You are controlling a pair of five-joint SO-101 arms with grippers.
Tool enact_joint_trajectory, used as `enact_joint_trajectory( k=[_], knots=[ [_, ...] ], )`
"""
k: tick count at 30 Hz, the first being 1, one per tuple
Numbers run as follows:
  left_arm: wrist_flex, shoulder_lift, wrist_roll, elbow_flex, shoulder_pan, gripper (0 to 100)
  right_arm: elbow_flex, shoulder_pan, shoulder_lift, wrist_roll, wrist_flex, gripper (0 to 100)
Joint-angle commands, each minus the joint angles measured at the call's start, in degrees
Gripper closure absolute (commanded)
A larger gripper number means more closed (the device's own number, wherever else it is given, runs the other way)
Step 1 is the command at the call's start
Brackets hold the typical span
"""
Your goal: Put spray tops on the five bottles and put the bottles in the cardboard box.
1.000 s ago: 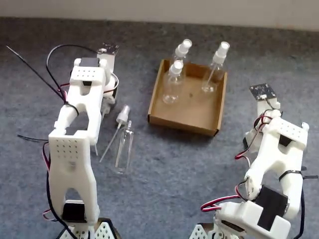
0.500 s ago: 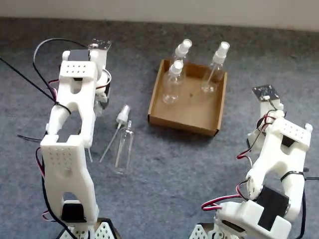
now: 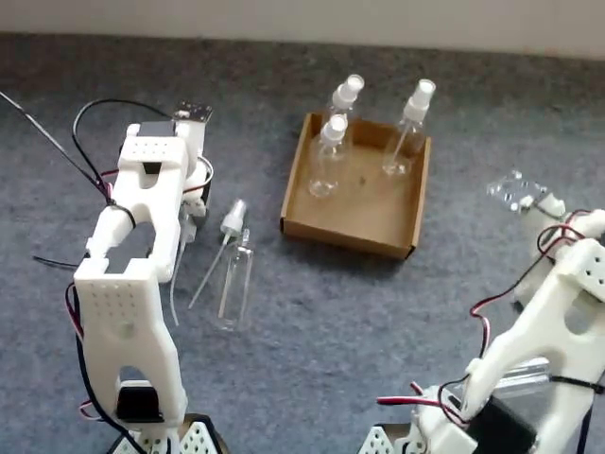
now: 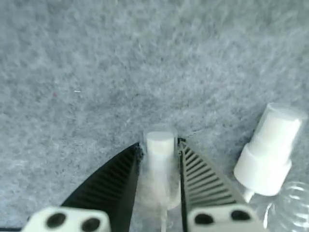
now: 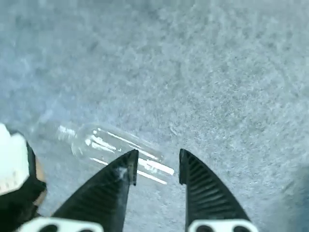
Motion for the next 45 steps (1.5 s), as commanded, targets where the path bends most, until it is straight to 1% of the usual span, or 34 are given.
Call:
enact_joint_trajectory(
  k=[1,3,6,8,9,12,16,21,25,29,30,32,37,39,42,45],
  knots=[
    [-1.49,-3.03,0.53,0.13,-0.92,100,1.19,3.12,-4.97,20.84,1.89,83.1],
    [-1.41,-3.03,0.53,0.22,-0.92,100,5.93,4.79,-6.73,28.84,1.71,80.2],
    [-1.41,-2.95,0.53,0.22,-1.01,100,12.44,7.96,-9.54,38.95,1.36,79.6],
    [-1.58,-2.95,0.53,0.22,-1.01,100,16.4,9.89,-11.38,43.69,1.27,79.6],
    [-1.67,-2.95,0.53,0.22,-1.01,100,18.15,10.59,-12.35,44.57,0.4,79.6],
    [-1.67,-2.95,0.53,0.22,-0.92,100,24.84,11.91,-15.25,44.13,-5.41,79.6],
    [-1.67,-2.95,0.53,0.22,-0.92,100,36.0,13.85,-18.59,44.4,-17.19,79.3],
    [-1.67,-2.95,0.53,0.22,-0.92,100,47.96,14.29,-22.11,44.4,-28.79,79.3],
    [-1.67,-2.95,0.53,0.22,-0.92,100,53.93,14.29,-24.92,44.4,-33.36,79.3],
    [-1.76,-2.95,0.53,0.22,-0.92,100,57.8,14.11,-27.74,43.69,-34.68,79.6],
    [-1.76,-2.95,0.53,0.22,-0.92,100,58.42,13.93,-28.53,41.76,-34.68,79.6],
    [-1.76,-2.95,0.53,0.22,-0.92,100,59.56,13.14,-29.93,33.76,-34.68,80.7],
    [-4.31,-2.95,0.53,1.27,-0.57,100,59.03,3.74,-30.9,7.21,-34.77,90.4],
    [-4.57,-2.95,0.53,1.89,-0.66,100,56.84,0.22,-30.81,-0.26,-34.33,91.0],
    [-4.57,-2.95,0.53,3.12,-1.01,100,53.41,-4.26,-30.73,-15.65,-34.33,91.2],
    [-5.45,-2.95,0.53,4.53,-1.01,100,50.24,-6.81,-30.73,-28.31,-34.33,91.5]
  ],
)
